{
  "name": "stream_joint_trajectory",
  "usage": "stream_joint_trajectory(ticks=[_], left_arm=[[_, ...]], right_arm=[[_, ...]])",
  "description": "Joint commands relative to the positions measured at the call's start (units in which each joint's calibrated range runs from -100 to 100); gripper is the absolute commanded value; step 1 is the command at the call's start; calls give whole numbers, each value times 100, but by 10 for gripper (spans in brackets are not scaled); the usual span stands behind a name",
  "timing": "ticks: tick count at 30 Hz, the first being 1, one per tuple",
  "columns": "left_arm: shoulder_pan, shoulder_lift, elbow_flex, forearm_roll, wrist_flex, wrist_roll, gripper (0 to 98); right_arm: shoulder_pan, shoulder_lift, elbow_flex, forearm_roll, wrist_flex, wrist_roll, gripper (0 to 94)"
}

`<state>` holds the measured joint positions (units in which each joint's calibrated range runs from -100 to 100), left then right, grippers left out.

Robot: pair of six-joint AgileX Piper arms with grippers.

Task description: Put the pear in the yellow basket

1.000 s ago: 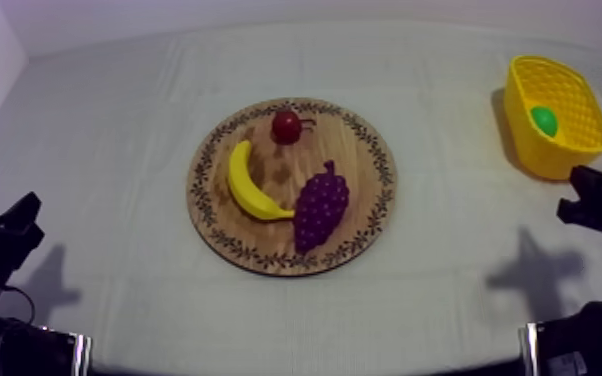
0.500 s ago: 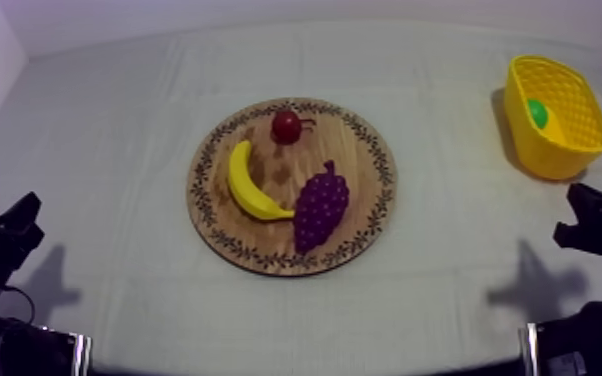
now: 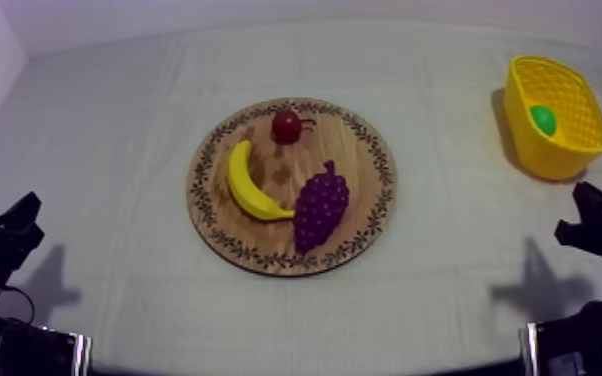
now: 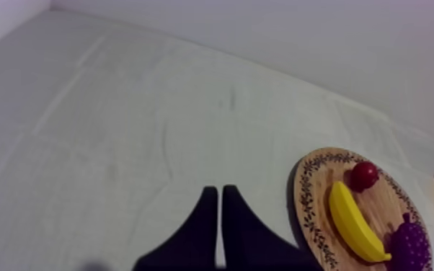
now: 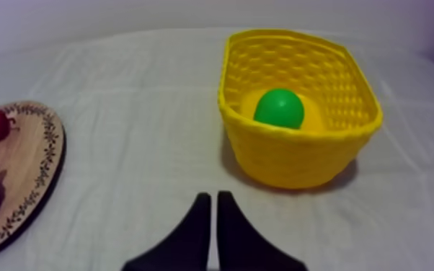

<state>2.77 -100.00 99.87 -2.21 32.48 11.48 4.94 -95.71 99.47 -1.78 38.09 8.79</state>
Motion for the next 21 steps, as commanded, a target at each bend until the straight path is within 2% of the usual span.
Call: stream_joint_trajectory(ticks=[1, 6, 21], left_arm=[[1, 0, 2, -2, 1, -1, 1], [1, 0, 2, -2, 1, -1, 1], [1, 0, 2, -2, 1, 1, 1]], right_arm=[[-2, -3, 6, 10, 4, 143, 4], [-3, -4, 17, 17, -21, 276, 3], [-4, -4, 20, 19, -26, 296, 2]])
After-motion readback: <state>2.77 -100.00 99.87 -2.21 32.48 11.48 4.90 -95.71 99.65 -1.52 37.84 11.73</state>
